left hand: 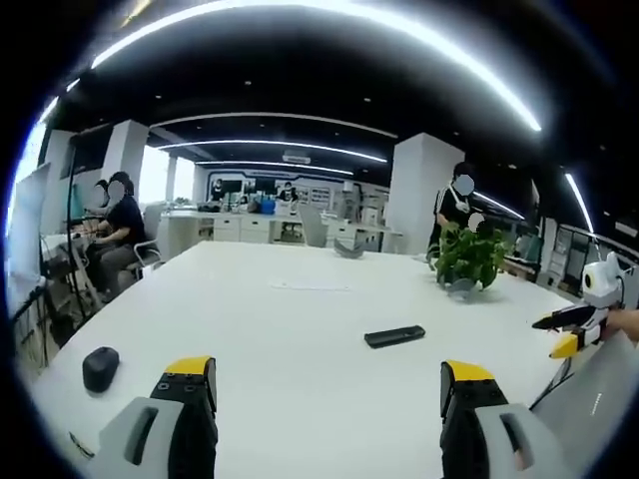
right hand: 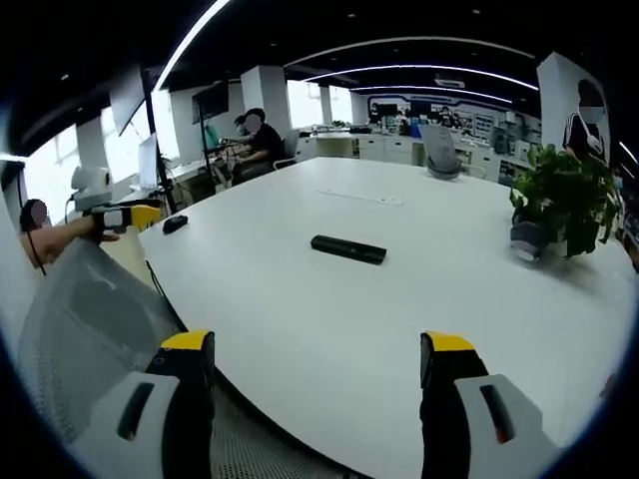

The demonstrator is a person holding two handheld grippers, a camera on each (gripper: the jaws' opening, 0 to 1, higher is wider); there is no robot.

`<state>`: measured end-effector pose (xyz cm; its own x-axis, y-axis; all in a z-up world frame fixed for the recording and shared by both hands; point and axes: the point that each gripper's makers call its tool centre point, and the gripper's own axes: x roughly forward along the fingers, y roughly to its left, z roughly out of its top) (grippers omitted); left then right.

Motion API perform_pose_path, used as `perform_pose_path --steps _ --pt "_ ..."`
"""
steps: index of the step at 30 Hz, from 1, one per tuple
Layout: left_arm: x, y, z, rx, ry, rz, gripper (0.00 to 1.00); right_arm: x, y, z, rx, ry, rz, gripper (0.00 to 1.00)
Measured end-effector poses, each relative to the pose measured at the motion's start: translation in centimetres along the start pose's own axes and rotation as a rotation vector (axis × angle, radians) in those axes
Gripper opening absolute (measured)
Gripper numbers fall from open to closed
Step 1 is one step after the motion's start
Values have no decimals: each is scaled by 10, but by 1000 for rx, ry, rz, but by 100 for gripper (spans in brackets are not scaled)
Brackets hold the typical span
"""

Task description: Press the specified remote control buttons in sequence, fully releasing each button before pressing the next.

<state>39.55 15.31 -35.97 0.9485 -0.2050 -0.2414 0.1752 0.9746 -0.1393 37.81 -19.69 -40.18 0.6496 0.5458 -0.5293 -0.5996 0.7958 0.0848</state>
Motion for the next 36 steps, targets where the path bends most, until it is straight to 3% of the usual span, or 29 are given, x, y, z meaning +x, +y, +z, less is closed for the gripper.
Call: perform_pose_path --steps 2,5,8,10,12,14,16,17,19,20,22,24,26,28,30,36 --pt "-2 8 2 -21 -16 33 97 0 0 0 3 -1 -1 88" --pt "-2 6 2 -25 -16 19 97 -1 -2 0 4 0 -10 88" --pt "0 0 -2 29 16 -5 97 -1 -2 1 11 -3 -14 88" --pt "-2 3 2 48 -7 17 96 -1 -2 0 10 1 -17 88" --pt "-3 6 6 8 -34 25 97 -1 -4 0 14 3 -20 88" --pt "-3 4 5 -14 -21 21 97 -1 -5 -1 14 6 -24 88" --pt "-2 1 5 13 1 21 98 -1 -6 -1 12 8 -28 88" --pt "-1 -3 8 78 4 3 100 -1 -6 -1 12 8 -30 88" --pt "3 -15 8 109 18 -60 100 -1 -7 0 13 1 -34 88" --pt "6 -24 2 124 69 -123 100 -1 -8 0 14 3 -38 88" --pt "12 -25 -2 151 132 -151 100 -1 -9 -1 14 7 -42 88" --pt "22 -29 1 156 160 -214 100 -1 -9 -1 10 10 -43 88" --pt "36 -31 4 212 188 -261 100 -1 -10 -3 1 19 -49 87" --pt "51 -35 -3 291 255 -322 100 -2 -11 -4 -4 27 -57 86" --pt "66 -43 -8 307 316 -381 100 -2 -14 -5 -10 31 -73 86" --pt "111 -79 -14 379 361 -516 100 -5 -19 -7 -18 49 -107 86"
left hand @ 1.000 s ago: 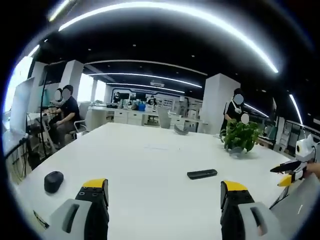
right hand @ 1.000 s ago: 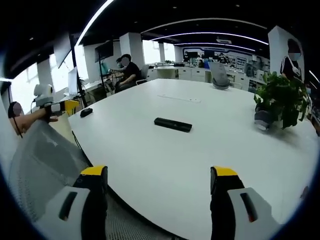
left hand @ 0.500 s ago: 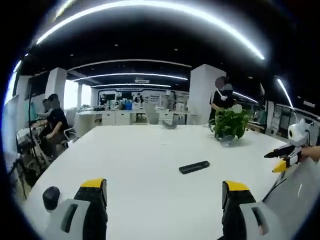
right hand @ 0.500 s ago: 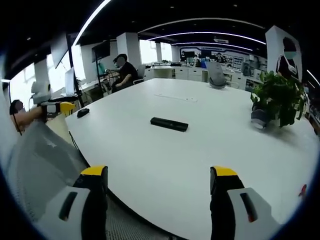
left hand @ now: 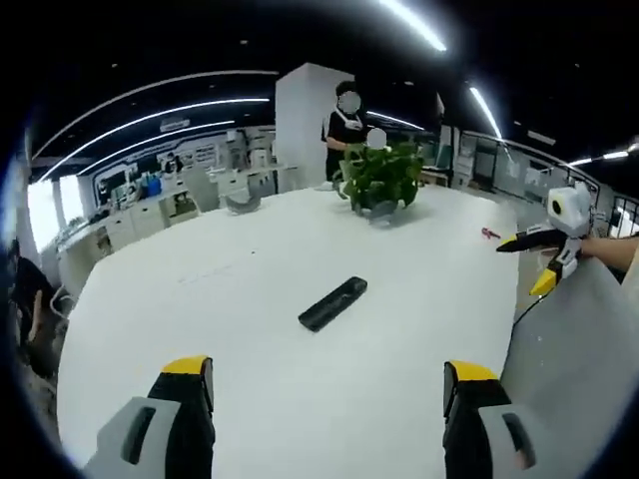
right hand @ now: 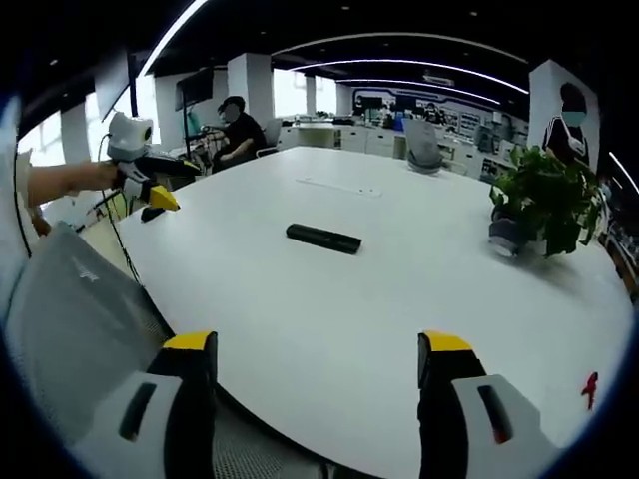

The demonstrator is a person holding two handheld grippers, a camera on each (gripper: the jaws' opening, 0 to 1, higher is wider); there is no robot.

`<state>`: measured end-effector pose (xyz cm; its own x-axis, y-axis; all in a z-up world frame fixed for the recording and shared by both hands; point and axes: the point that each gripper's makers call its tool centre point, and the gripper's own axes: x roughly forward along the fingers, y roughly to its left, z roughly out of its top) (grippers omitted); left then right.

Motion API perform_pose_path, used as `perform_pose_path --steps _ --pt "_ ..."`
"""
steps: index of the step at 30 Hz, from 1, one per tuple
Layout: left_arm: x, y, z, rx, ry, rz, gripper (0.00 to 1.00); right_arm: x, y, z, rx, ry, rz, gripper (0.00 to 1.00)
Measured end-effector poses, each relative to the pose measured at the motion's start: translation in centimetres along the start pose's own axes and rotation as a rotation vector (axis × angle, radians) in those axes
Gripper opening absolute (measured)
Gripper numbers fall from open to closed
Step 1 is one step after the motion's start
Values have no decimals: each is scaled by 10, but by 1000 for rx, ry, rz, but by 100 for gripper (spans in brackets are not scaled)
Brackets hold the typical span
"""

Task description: Press the specified remote control buttons in sequence, fully releasing each button before pressing the next.

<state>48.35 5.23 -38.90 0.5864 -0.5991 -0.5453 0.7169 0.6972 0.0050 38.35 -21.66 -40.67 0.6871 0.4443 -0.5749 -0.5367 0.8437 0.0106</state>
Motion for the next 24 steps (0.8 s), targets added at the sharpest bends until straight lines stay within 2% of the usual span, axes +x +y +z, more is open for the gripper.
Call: perform_pose_path --steps 6,9,12,14,18,21,24 --pt "50 -7 2 127 101 -110 99 -2 -7 -2 18 9 -37 84" --pt "68 -7 3 147 120 -150 97 -3 -12 -3 30 9 -56 84" --pt "84 -6 -3 229 183 -189 97 -4 -14 -4 37 9 -72 84" --pt "96 -4 -4 271 205 -211 97 -5 -16 -5 37 14 -80 84" --pt "120 0 -9 303 249 -262 95 -6 -20 -6 47 15 -98 84" --pt "137 6 -20 352 323 -292 91 -7 -23 -7 54 16 -113 84" --pt "150 14 -26 319 366 -301 88 -9 -26 -8 63 16 -126 84"
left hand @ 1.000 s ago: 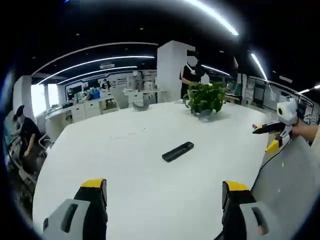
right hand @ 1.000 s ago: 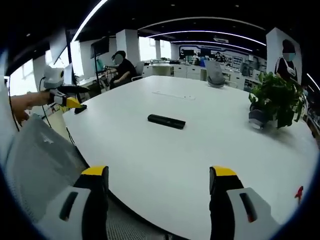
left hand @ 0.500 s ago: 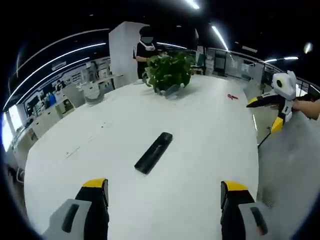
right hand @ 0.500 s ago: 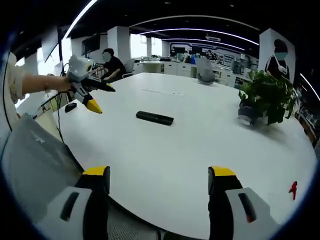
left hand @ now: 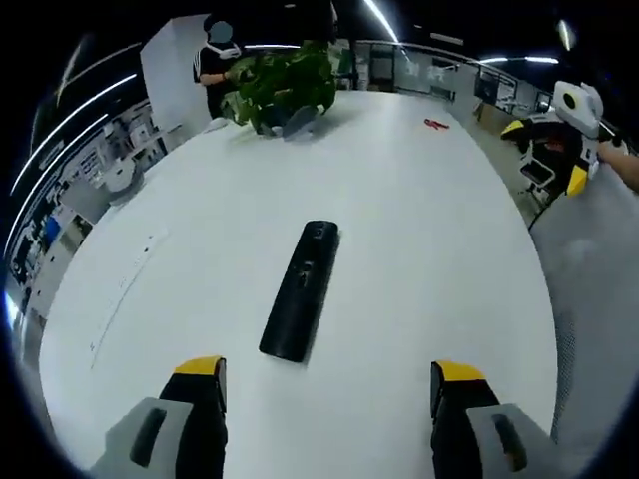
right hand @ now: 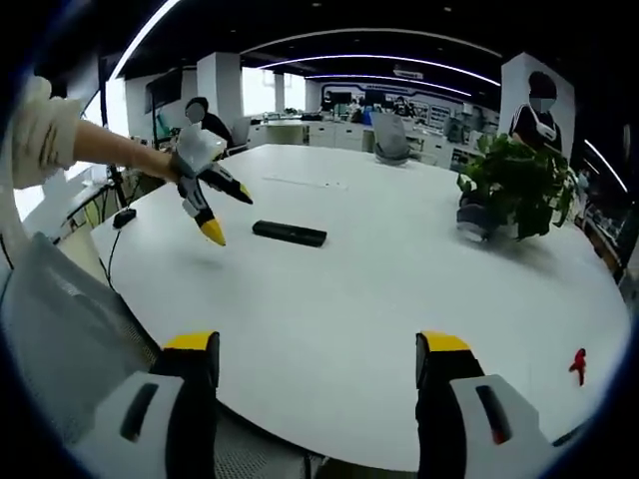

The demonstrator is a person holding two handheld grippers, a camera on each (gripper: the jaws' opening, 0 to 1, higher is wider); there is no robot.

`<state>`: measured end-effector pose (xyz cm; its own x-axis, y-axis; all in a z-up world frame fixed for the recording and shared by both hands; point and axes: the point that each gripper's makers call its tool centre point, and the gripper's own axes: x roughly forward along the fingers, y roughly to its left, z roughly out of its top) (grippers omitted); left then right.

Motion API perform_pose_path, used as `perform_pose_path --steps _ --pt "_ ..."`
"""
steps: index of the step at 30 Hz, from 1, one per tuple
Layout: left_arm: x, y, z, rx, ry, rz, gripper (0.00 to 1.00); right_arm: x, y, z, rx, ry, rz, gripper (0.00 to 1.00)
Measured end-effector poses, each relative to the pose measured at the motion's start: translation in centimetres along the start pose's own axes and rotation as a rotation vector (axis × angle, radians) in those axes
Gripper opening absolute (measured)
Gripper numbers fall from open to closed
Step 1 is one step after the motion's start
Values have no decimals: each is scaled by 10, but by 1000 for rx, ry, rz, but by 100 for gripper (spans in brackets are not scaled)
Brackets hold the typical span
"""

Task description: Press the specified remote control buttons in sequence, fully releasing each button before pressing the next.

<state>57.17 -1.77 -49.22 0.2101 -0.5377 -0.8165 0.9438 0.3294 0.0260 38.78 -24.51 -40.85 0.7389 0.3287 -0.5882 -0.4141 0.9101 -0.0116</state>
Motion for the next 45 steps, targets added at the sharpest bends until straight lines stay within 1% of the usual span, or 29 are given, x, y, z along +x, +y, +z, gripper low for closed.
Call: perform_pose_path --steps 1,2,4,7,10,12,14,16,17,20,21,23,24,27,28,30,34,35,37,40,43,45 --pt "2 2 -1 -20 9 -4 88 0 -1 0 4 0 -3 84" --pt "5 8 1 -20 10 -2 88 0 -1 0 5 1 -4 84" --pt "9 14 3 -11 19 4 87 0 -2 -1 4 6 -6 84" --pt "12 14 7 -11 21 -9 86 1 -1 -2 5 12 -3 84" --pt "15 17 9 18 45 -6 83 1 -1 -3 4 18 0 83" --pt "17 19 12 14 42 -9 81 1 0 -3 4 18 3 84" --pt "18 20 17 -14 26 -19 78 1 1 -1 2 8 6 85" --pt "19 24 18 -4 27 -16 72 0 0 -1 0 9 2 84" --pt "20 25 18 10 41 -13 69 0 0 -2 3 13 2 84" --pt "23 26 19 16 47 -27 58 0 0 -3 6 15 3 84" --pt "24 25 19 31 54 -38 55 0 0 -3 4 16 2 83" --pt "26 26 21 30 58 -35 53 0 -1 -4 4 19 -1 83" --pt "26 25 23 39 52 -40 51 0 -1 -4 8 19 -3 83" --pt "28 26 30 34 30 -45 41 -1 -2 -4 18 16 -5 83" --pt "30 25 30 47 35 -48 39 -1 -2 -4 18 16 -4 83" --pt "33 23 26 64 66 -61 36 0 -1 -5 10 22 -1 83" --pt "38 21 23 37 76 -79 35 0 -1 -5 12 24 0 82" --pt "39 21 22 40 82 -80 34 0 -1 -5 13 23 1 82" --pt "38 20 19 67 103 -84 32 0 -2 -5 13 23 0 82" --pt "40 20 14 85 126 -88 30 0 -2 -5 18 22 1 81" --pt "40 21 15 84 130 -87 27 0 -1 -5 17 23 6 81" --pt "40 21 14 104 142 -89 25 1 0 -6 16 24 9 81"
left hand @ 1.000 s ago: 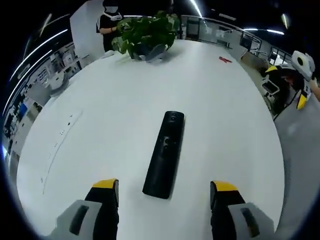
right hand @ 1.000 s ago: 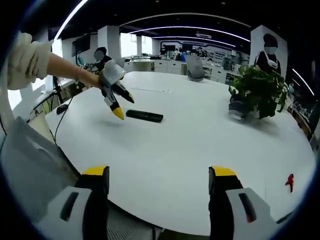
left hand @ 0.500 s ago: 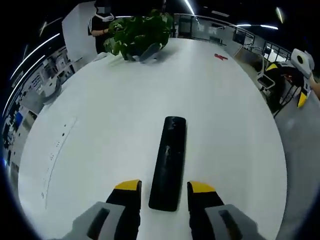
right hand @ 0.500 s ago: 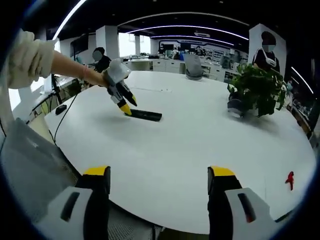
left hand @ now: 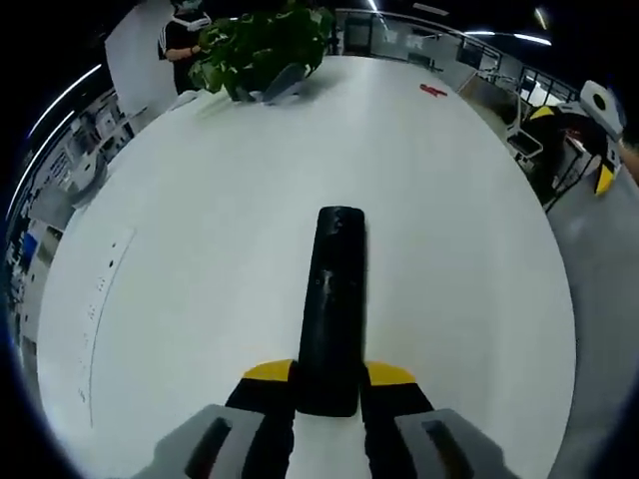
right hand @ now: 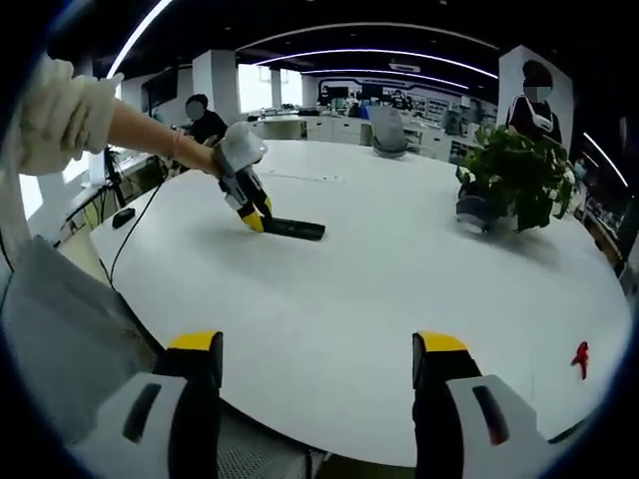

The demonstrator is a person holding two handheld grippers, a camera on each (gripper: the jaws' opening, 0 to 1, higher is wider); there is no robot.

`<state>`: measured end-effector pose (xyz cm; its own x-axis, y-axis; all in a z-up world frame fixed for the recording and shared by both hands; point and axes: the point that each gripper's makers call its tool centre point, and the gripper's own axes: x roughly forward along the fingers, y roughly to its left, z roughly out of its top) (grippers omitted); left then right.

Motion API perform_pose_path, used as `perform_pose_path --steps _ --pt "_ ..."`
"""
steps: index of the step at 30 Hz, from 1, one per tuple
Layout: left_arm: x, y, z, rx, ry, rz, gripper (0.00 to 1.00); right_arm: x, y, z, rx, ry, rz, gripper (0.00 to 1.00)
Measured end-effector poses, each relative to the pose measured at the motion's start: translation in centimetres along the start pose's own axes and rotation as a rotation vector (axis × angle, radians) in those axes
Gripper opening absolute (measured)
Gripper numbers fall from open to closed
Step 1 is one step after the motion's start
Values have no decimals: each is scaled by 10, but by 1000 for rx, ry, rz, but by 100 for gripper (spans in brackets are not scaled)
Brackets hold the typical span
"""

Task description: Press the specified remote control buttons in sequence, fully releasing each button before pressing the next.

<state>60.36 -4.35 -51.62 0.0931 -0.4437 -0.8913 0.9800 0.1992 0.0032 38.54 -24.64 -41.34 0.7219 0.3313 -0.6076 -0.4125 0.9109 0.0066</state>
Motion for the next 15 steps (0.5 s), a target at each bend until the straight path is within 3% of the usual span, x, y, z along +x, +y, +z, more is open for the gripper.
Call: perform_pose_path --steps 9,12,15 --pt "0 -2 0 36 39 3 24 0 0 0 4 -1 6 78" --pt "-1 -6 -2 75 73 18 23 0 1 1 9 -7 10 76" --pt "-2 -12 -5 63 103 13 23 0 2 2 10 -11 11 76"
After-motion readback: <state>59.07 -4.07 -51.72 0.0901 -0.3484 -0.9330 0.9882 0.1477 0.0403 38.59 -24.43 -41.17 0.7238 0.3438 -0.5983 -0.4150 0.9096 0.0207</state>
